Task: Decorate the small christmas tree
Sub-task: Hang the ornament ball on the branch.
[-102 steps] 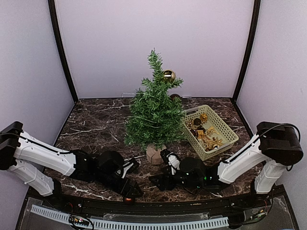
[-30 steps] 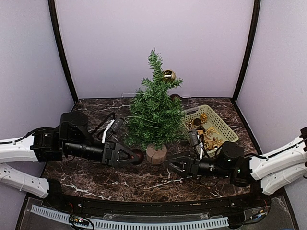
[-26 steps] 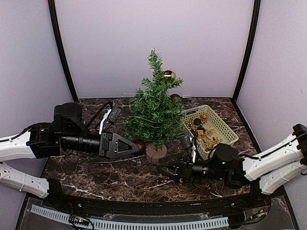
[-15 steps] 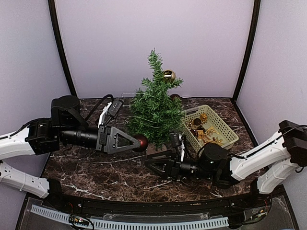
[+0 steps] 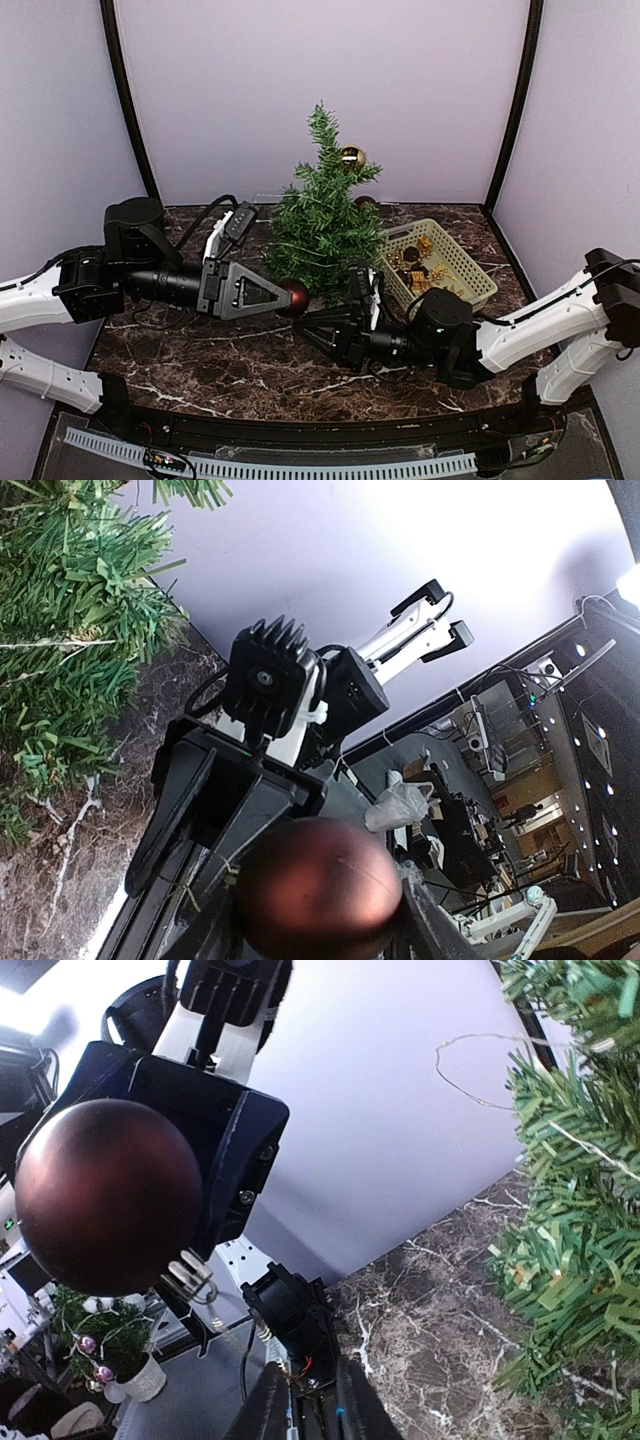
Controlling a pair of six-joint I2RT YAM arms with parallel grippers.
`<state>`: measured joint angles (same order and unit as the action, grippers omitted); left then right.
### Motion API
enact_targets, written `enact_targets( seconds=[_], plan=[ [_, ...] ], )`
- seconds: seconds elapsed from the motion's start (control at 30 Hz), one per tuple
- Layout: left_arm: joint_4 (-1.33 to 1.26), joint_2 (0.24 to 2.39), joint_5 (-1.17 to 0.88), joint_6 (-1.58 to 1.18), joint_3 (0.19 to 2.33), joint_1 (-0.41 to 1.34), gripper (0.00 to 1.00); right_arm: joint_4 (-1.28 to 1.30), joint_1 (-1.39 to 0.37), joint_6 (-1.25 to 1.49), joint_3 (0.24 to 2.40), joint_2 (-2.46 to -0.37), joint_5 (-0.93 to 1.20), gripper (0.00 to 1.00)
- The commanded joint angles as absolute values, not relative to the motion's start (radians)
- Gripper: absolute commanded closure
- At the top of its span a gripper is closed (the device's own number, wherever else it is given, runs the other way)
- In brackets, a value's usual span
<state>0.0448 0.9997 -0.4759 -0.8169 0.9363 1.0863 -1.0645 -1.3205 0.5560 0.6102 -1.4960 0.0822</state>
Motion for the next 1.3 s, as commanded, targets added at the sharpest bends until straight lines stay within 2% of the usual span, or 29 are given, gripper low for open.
enact_targets(
  seconds=[0.0, 0.07, 0.27, 0.63, 0.97, 1.27],
  plan=[
    [0.013, 0.984, -0.482, -0.821, 0.956, 1.08, 0.51, -1.088, -1.328, 0.535, 0.618, -1.481, 0.075, 0.92],
    [0.026, 0.978, -0.461, -0.817, 0.95, 1.079, 0.51, -1.084, -1.328, 0.536, 0.61, -1.466, 0.063, 1.0],
    [0.017, 0.933, -0.354, -0.79, 0.873, 1.065, 0.51, -0.999, -1.328, 0.534, 0.603, -1.445, 0.018, 1.0],
    [-0.22, 0.907, -0.27, -0.802, 0.638, 1.047, 0.51, -0.825, -1.327, 0.619, 0.635, -1.483, -0.082, 1.0],
    [-0.263, 0.917, -0.249, -0.776, 0.585, 1.003, 0.51, -0.68, -1.328, 0.651, 0.747, -1.542, -0.175, 1.0],
    [-0.321, 0.954, -0.303, -0.758, 0.586, 0.997, 0.52, -0.666, -1.321, 0.679, 0.725, -1.514, -0.197, 1.0]
  ],
)
